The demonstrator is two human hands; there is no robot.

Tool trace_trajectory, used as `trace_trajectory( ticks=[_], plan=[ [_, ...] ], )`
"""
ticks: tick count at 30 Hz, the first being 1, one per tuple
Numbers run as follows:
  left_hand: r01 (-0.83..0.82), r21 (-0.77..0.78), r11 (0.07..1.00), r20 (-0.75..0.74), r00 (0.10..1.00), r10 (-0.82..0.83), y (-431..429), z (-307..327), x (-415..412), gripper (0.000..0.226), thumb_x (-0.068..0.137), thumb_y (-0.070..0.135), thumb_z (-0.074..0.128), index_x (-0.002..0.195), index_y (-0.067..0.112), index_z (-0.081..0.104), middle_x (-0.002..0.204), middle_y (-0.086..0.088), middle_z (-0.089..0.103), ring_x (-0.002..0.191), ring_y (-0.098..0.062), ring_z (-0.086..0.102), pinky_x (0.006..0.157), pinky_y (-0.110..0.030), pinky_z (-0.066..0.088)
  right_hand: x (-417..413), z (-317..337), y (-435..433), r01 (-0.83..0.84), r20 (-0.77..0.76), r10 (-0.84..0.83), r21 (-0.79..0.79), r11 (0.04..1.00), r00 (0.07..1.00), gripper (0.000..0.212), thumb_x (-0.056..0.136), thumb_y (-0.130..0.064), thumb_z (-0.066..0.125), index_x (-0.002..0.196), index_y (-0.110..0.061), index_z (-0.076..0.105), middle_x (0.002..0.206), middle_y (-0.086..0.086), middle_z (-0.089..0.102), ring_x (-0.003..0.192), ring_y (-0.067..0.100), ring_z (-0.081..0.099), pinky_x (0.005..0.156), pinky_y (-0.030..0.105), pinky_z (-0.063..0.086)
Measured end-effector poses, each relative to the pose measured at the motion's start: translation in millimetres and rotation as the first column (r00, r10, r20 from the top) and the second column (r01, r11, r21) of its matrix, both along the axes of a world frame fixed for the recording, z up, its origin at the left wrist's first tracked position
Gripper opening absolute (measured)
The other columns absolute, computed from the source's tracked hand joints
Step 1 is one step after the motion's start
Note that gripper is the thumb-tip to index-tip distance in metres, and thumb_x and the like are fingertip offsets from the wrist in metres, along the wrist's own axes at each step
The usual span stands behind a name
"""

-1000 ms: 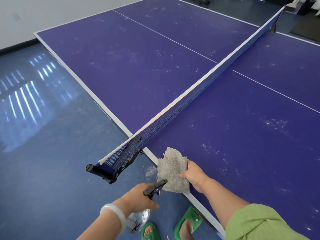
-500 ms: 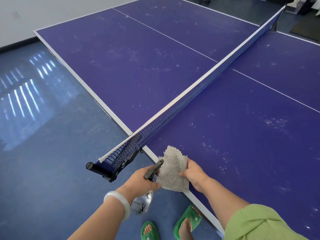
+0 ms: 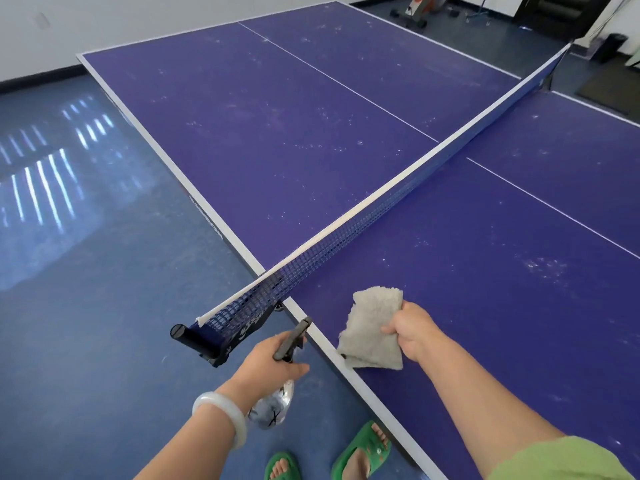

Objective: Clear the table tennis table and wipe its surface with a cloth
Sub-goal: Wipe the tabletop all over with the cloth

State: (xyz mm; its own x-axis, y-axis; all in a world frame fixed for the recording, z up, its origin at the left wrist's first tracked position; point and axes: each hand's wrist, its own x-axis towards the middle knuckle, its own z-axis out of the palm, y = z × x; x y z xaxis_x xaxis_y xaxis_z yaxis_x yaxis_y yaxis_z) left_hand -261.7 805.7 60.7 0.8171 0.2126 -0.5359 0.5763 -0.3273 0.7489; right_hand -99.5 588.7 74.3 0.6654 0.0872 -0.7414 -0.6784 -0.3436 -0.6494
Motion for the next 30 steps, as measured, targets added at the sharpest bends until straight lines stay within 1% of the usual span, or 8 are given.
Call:
trace_trajectory(
  ticks=[5, 8, 13, 18, 22, 26, 28, 30],
  plan=[
    [-0.094, -0.033, 0.995, 0.032, 0.995, 0.095, -2.6, 0.4, 1.2, 0.027, 0.077, 0.021, 0.077, 0.097, 0.032, 0.063, 0.072, 0.005, 0.067, 0.058, -0.001, 0.056, 0.057, -0.010, 0.044, 40.9, 47.2, 9.2, 0.011, 0.282, -0.009, -0.004, 1.000, 0.959, 0.031, 0.091, 0.003, 0.051, 0.098, -0.025, 0.063, 0.096, -0.002, 0.065, 0.084, 0.020, 0.065, 0.086, 0.039, 0.057],
    [-0.128, -0.042, 0.991, 0.049, 0.990, 0.130, -5.0, 2.4, 4.2, 0.025, 0.078, 0.018, 0.074, 0.097, 0.029, 0.063, 0.067, 0.007, 0.062, 0.055, -0.002, 0.052, 0.055, -0.011, 0.042, 36.7, 50.4, 23.3, -0.168, 0.488, 0.243, -0.193, 0.967, 0.839, 0.015, 0.094, -0.013, 0.055, 0.101, -0.025, 0.062, 0.100, 0.000, 0.065, 0.088, 0.018, 0.058, 0.068, 0.028, 0.047],
    [-0.136, -0.042, 0.990, 0.041, 0.990, 0.138, -5.7, 0.9, 2.5, 0.024, 0.078, 0.022, 0.074, 0.097, 0.030, 0.063, 0.068, 0.005, 0.058, 0.059, -0.008, 0.050, 0.060, -0.019, 0.043, -7.4, 1.6, 43.3, -0.525, 0.360, 0.611, -0.313, 0.791, 0.705, 0.051, 0.095, 0.002, 0.053, 0.141, -0.022, 0.050, 0.132, -0.007, 0.055, 0.126, 0.016, 0.051, 0.102, 0.025, 0.042],
    [-0.170, 0.007, 0.985, 0.031, 0.985, 0.170, 1.7, -6.3, -4.6, 0.026, 0.078, 0.028, 0.076, 0.096, 0.039, 0.061, 0.072, 0.001, 0.063, 0.059, -0.007, 0.053, 0.057, -0.017, 0.042, -30.5, -27.7, 39.8, -0.712, 0.338, 0.778, -0.322, 0.624, 0.529, 0.052, 0.098, -0.025, 0.059, 0.147, -0.027, 0.043, 0.150, -0.012, 0.042, 0.141, 0.006, 0.035, 0.111, 0.018, 0.025],
    [-0.196, -0.008, 0.981, 0.016, 0.981, 0.196, 4.2, -9.9, -9.0, 0.024, 0.080, 0.024, 0.075, 0.098, 0.032, 0.061, 0.072, 0.003, 0.058, 0.059, -0.008, 0.049, 0.055, -0.017, 0.040, -33.7, -48.1, 37.2, -0.616, 0.427, 0.902, -0.693, 0.374, 0.067, 0.049, 0.104, -0.014, 0.043, 0.150, -0.027, 0.038, 0.161, -0.012, 0.021, 0.150, 0.007, 0.009, 0.120, 0.022, -0.002],
    [-0.208, -0.043, 0.977, -0.005, 0.978, 0.208, 4.1, -11.8, -12.6, 0.026, 0.080, 0.019, 0.074, 0.100, 0.030, 0.060, 0.074, 0.001, 0.060, 0.063, -0.012, 0.051, 0.062, -0.022, 0.042, -32.2, -71.9, 37.0, -0.624, 0.325, 0.928, -0.768, 0.146, -0.183, 0.055, 0.108, -0.030, 0.029, 0.157, -0.033, 0.006, 0.161, -0.018, -0.015, 0.146, 0.002, -0.023, 0.115, 0.025, -0.026],
    [-0.218, -0.050, 0.975, -0.006, 0.976, 0.218, 4.4, -13.1, -14.1, 0.026, 0.079, 0.020, 0.074, 0.099, 0.032, 0.061, 0.071, 0.002, 0.061, 0.062, -0.010, 0.052, 0.061, -0.020, 0.044, -16.7, -78.8, 35.5, -0.577, 0.287, 0.938, -0.807, 0.128, -0.193, 0.056, 0.108, -0.034, 0.021, 0.155, -0.035, -0.010, 0.157, -0.018, -0.026, 0.145, 0.003, -0.028, 0.118, 0.030, -0.022],
    [-0.229, -0.055, 0.972, 0.004, 0.973, 0.230, 4.9, -14.1, -14.9, 0.027, 0.078, 0.023, 0.076, 0.099, 0.032, 0.062, 0.071, 0.002, 0.063, 0.060, -0.007, 0.053, 0.060, -0.015, 0.043, 9.6, -80.9, 37.8, -0.497, 0.241, 0.969, -0.848, 0.185, -0.052, 0.056, 0.108, -0.034, 0.016, 0.153, -0.033, -0.017, 0.156, -0.016, -0.031, 0.146, 0.008, -0.028, 0.120, 0.035, -0.017]
  ],
)
